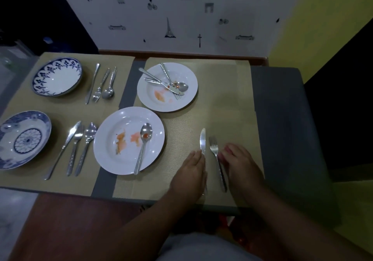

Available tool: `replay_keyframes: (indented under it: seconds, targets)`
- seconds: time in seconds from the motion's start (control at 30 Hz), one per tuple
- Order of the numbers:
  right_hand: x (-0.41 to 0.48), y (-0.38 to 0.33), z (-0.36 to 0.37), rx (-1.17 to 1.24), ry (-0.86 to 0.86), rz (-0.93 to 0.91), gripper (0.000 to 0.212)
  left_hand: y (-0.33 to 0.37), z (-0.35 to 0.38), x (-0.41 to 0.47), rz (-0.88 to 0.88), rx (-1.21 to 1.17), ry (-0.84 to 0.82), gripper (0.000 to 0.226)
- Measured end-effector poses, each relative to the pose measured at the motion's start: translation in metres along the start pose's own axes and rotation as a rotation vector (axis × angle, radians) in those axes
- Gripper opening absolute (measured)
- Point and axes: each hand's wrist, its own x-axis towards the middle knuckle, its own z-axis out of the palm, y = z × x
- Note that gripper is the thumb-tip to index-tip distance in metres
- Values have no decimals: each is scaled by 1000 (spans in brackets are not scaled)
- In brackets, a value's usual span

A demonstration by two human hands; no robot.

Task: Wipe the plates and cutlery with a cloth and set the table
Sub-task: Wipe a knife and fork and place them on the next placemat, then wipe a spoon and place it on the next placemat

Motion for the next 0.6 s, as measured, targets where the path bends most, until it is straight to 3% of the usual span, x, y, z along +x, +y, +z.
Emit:
replay_keyframes:
  seconds: [0.1, 0.2, 0.3, 0.5, 0.6]
  targets:
    - [4, -7, -6, 4, -8, -27, 28, -19, -19, -5, -45, 22, 99, 57]
    - [19, -32, -10, -13, 3, -96, 24, -44, -49, -21, -213, 54, 175, 57]
    - [41, -73, -3, 9, 77, -185, 36, -68, -78, -37, -417, -14, 233, 55]
    - [69, -154, 13, 82, -39, -309, 28, -104, -97, -40, -644, -221, 193, 33]
    - [78, -177, 19, 132, -39, -308, 26, -109, -101, -34, -745, -325, 129, 33]
